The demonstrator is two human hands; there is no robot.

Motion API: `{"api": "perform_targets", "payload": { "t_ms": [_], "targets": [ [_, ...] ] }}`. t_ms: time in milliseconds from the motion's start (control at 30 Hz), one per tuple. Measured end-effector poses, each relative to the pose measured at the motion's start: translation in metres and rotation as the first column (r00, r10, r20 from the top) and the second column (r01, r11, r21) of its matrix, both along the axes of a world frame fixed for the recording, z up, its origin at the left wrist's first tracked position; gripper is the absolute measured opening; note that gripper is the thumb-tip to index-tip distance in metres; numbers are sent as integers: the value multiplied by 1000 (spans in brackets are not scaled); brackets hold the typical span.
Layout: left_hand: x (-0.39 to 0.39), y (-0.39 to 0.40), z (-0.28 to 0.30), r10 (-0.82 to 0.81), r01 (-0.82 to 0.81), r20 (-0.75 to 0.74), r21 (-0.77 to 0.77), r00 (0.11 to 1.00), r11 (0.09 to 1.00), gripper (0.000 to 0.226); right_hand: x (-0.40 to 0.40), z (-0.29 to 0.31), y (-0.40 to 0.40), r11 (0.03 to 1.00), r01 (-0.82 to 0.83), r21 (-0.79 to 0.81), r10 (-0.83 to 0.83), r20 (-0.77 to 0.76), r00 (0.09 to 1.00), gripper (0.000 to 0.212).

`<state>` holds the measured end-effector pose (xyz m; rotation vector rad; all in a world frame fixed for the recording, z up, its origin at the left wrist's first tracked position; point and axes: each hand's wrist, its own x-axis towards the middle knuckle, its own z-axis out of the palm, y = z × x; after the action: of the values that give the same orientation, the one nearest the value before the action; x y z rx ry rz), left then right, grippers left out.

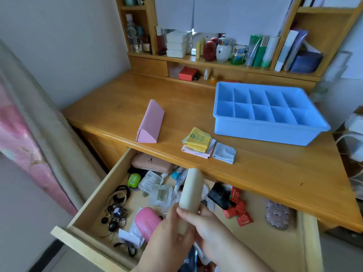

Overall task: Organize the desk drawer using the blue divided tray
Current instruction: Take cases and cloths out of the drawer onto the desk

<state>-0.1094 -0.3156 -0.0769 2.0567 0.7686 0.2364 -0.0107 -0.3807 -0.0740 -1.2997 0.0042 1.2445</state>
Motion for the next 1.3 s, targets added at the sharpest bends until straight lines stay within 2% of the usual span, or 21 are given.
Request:
{"api": "perform_targets", "payload": {
  "t_ms": [100, 167, 200, 267, 333, 367, 400, 500, 567, 600, 667, 733, 800, 867, 933, 1000, 1033, 1067, 1133, 1200, 1300],
  "targets": [
    [-15, 22, 8, 158, -166, 101, 76, 982, 983, 45, -3, 6, 10, 990, -136, 41, 131, 109, 985, 31],
    [-15, 47, 19, 177, -200, 175, 125, 968, 972, 50, 9, 1, 1, 977, -211, -36, 211, 314, 926, 22],
    [-9, 62, 25, 156, -190, 200, 161, 967, 968, 54, 18, -6, -8, 968, -222, -119, 252, 455, 854, 21],
    [11, 94, 36, 121, -176, 230, 237, 965, 955, 57, 39, -22, -36, 915, -163, -370, 392, 712, 583, 27],
    [39, 120, 43, 115, -176, 211, 300, 971, 938, 52, 62, -38, -69, 841, 63, -537, 504, 821, 270, 36],
    [51, 130, 45, 116, -176, 191, 332, 975, 927, 50, 74, -47, -85, 812, 181, -554, 527, 831, 178, 41],
    [63, 141, 45, 121, -176, 171, 357, 978, 918, 49, 85, -54, -100, 776, 281, -565, 549, 824, 140, 48],
    [90, 165, 40, 159, -193, 116, 398, 980, 897, 48, 112, -67, -130, 636, 447, -629, 628, 759, 172, 71],
    [104, 177, 37, 198, -206, 67, 467, 978, 860, 47, 123, -70, -134, 566, 497, -658, 660, 723, 205, 73],
    [110, 183, 35, 226, -204, 21, 522, 974, 828, 47, 126, -73, -132, 524, 492, -695, 678, 690, 253, 72],
    [120, 197, 35, 299, -195, -76, 603, 951, 774, 47, 134, -78, -126, 505, 487, -713, 610, 694, 383, 65],
    [126, 208, 36, 324, -52, -267, 695, 908, 717, 49, 140, -80, -119, 541, 490, -684, 470, 729, 498, 56],
    [126, 212, 42, 319, 67, -393, 714, 862, 697, 50, 141, -75, -114, 551, 509, -661, 414, 747, 521, 33],
    [115, 205, 46, 317, 2, -315, 712, 895, 702, 48, 141, -77, -113, 541, 524, -658, 389, 748, 537, 21],
    [96, 188, 42, 327, -228, -27, 663, 944, 713, 48, 132, -76, -118, 570, 524, -633, 347, 763, 545, 35],
    [70, 162, 31, 251, -317, 195, 605, 948, 730, 38, 117, -72, -130, 644, 480, -595, 307, 777, 550, 68],
    [56, 145, 24, 202, -314, 253, 564, 946, 764, 33, 106, -69, -136, 683, 441, -583, 292, 771, 566, 78],
    [42, 128, 14, 167, -280, 256, 516, 952, 809, 29, 92, -65, -142, 711, 384, -589, 295, 745, 598, 84],
    [20, 91, -6, 112, -158, 137, 391, 984, 907, 23, 65, -57, -148, 775, 250, -580, 325, 706, 630, 89],
    [6, 55, -21, 60, -62, 15, 140, 998, 988, 22, 41, -47, -143, 840, 131, -526, 357, 719, 596, 91],
    [1, 17, -23, -18, 15, -14, -195, 1000, 981, 37, 16, -21, -109, 903, -41, -427, 369, 724, 583, 90]
  ]
}}
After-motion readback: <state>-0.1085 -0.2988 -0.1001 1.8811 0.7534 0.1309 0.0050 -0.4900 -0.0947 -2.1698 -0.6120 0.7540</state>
